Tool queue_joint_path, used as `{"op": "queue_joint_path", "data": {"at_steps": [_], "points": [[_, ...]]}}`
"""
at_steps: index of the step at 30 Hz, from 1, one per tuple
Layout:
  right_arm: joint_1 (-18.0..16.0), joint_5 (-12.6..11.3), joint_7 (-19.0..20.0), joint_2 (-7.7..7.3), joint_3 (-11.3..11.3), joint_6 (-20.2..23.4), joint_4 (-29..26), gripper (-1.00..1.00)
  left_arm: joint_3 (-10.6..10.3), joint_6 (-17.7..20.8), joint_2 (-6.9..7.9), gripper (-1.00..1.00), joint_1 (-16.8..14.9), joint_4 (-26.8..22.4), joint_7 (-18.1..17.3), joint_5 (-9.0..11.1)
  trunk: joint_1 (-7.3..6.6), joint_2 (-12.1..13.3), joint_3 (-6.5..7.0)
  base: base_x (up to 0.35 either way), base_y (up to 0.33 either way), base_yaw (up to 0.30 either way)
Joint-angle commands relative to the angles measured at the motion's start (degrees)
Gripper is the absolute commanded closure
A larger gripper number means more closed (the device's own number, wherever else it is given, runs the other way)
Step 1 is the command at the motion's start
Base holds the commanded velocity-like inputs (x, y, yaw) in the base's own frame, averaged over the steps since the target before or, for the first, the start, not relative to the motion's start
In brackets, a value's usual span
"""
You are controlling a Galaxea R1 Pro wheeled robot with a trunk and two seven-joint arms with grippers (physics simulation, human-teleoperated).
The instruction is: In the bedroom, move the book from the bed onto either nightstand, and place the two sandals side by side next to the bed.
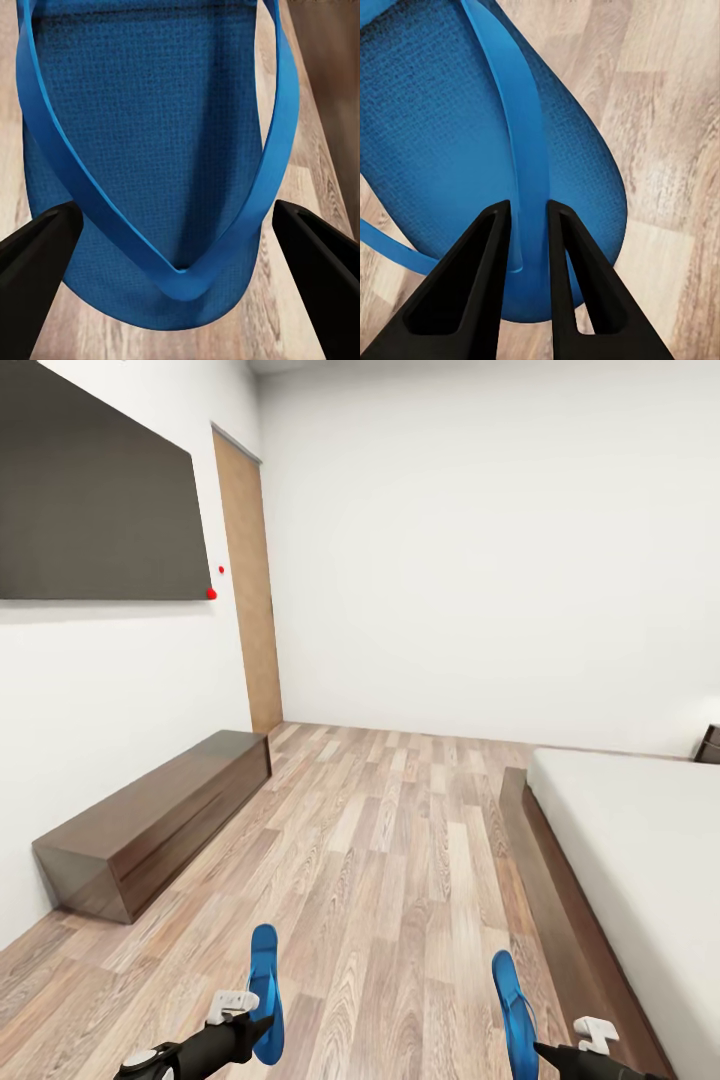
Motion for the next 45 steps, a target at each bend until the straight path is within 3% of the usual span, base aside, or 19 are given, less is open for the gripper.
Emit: {"op": "queue_joint_path", "data": {"at_steps": [1,45], "points": [[-0.04,0.01,0.2,-0.01,-0.19,-0.01,0.07,1.0,0.14,0.36,-0.01,1.0,-0.02,0.01,-0.29,0.32,-0.24,0.39,0.12,0.0,0.0,0.0],[-0.05,-0.25,0.2,-0.01,-0.19,-0.04,0.07,1.0,0.14,0.36,-0.01,1.0,0.0,0.01,-0.26,0.29,-9.9,18.04,8.02,0.0,0.0,0.0]]}}
